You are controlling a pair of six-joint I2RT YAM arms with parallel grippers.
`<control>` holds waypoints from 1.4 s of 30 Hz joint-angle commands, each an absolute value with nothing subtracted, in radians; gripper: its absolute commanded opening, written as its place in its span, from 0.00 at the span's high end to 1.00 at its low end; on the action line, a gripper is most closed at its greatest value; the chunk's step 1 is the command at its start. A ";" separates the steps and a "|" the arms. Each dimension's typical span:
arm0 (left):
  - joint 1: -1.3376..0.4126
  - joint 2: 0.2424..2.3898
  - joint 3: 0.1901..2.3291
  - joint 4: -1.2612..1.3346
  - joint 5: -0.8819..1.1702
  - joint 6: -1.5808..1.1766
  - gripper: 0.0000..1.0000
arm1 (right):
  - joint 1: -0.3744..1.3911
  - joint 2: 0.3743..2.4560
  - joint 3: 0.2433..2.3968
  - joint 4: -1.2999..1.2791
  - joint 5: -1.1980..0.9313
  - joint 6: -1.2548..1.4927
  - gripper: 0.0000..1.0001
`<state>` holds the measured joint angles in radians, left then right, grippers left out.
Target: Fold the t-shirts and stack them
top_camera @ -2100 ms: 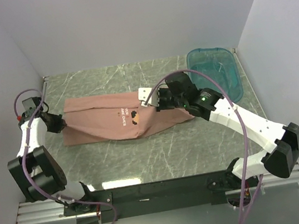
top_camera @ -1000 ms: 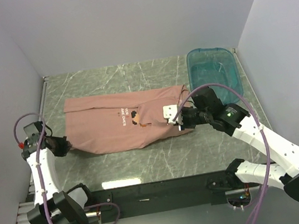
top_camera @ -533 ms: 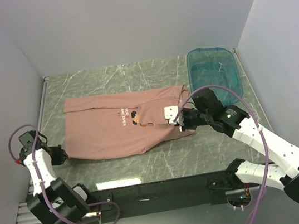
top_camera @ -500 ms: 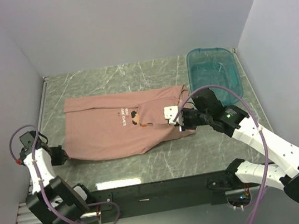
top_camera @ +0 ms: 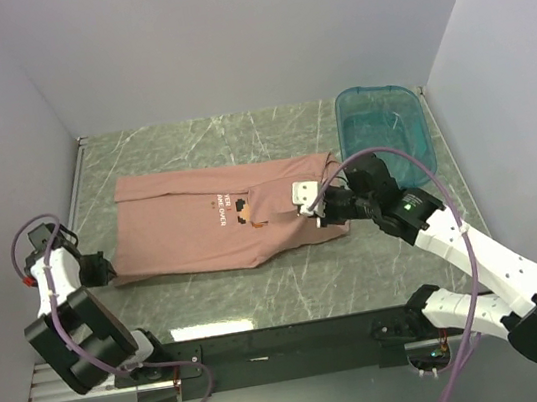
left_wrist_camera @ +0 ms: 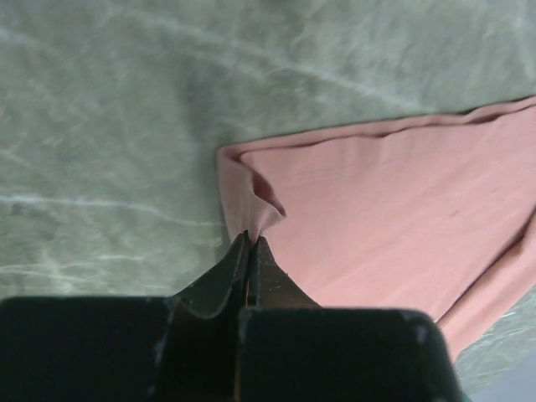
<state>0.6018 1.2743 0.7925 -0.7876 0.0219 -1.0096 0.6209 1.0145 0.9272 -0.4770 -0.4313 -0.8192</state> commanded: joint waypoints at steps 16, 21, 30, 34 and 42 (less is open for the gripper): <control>0.583 1.563 1.051 -0.727 0.109 -0.989 1.00 | 0.584 1.135 0.965 -0.190 -0.324 -0.710 1.00; 0.535 1.640 1.115 -0.732 0.114 -0.969 1.00 | 0.572 1.152 0.960 -0.164 -0.313 -0.693 1.00; 0.483 1.712 1.209 -0.742 0.063 -0.953 1.00 | 0.548 1.178 0.966 -0.120 -0.290 -0.663 1.00; 0.466 1.747 1.262 -0.765 0.026 -0.940 1.00 | 0.543 1.195 0.973 -0.112 -0.279 -0.650 1.00; 0.439 1.830 1.345 -0.781 0.008 -0.917 1.00 | 0.532 1.230 0.983 -0.100 -0.253 -0.634 1.00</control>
